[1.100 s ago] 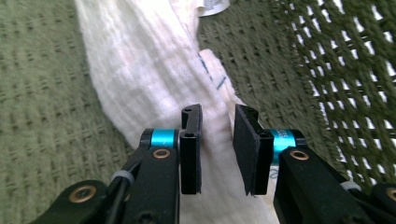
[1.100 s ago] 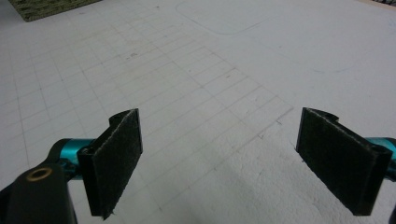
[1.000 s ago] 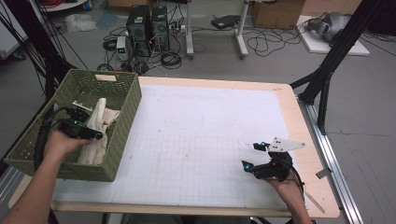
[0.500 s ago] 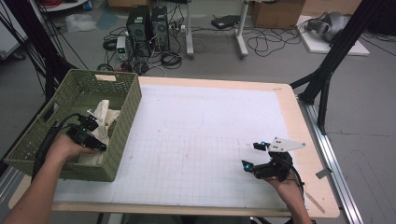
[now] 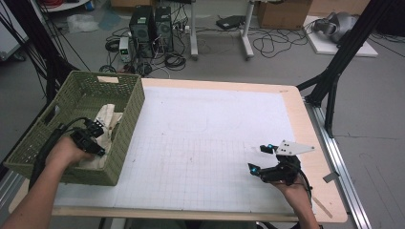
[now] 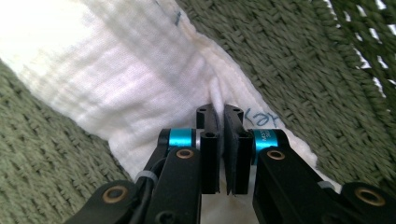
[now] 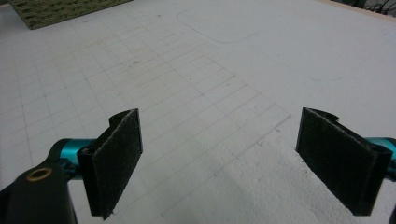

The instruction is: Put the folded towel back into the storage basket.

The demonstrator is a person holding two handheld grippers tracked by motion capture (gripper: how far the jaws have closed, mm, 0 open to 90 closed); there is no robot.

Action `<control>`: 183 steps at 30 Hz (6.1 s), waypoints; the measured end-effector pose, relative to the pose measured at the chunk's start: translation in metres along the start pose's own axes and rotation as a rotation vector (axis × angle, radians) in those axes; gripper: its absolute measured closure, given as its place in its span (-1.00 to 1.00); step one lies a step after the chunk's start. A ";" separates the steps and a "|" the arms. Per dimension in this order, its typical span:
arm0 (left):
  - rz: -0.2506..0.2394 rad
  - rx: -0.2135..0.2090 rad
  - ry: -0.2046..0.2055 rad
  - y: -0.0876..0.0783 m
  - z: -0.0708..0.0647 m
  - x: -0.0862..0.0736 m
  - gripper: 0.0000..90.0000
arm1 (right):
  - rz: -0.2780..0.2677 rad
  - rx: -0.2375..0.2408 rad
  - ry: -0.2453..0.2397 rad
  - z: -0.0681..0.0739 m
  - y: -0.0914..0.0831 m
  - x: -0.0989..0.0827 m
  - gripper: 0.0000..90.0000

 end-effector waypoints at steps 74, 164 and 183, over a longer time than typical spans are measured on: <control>-0.483 0.000 -0.110 -0.053 0.009 0.015 0.45 | 0.003 0.005 -0.017 0.003 0.004 0.001 -0.69; -0.955 -0.093 0.033 -0.112 -0.115 0.036 -0.18 | -0.021 -0.018 -0.016 0.009 -0.001 0.003 -0.72; -0.969 -0.110 0.095 -0.098 -0.150 0.049 -0.24 | -0.018 -0.020 -0.022 0.009 -0.001 0.003 -0.72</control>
Point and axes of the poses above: each handheld gripper's, and its own axes: y roughly forward along the jaws, x roughly out of its top, z roughly to its left, the point moved 5 cm from there along y, roughly forward along the jaws, and after that the axes turned 11 degrees about z, right-handed, at the moved point
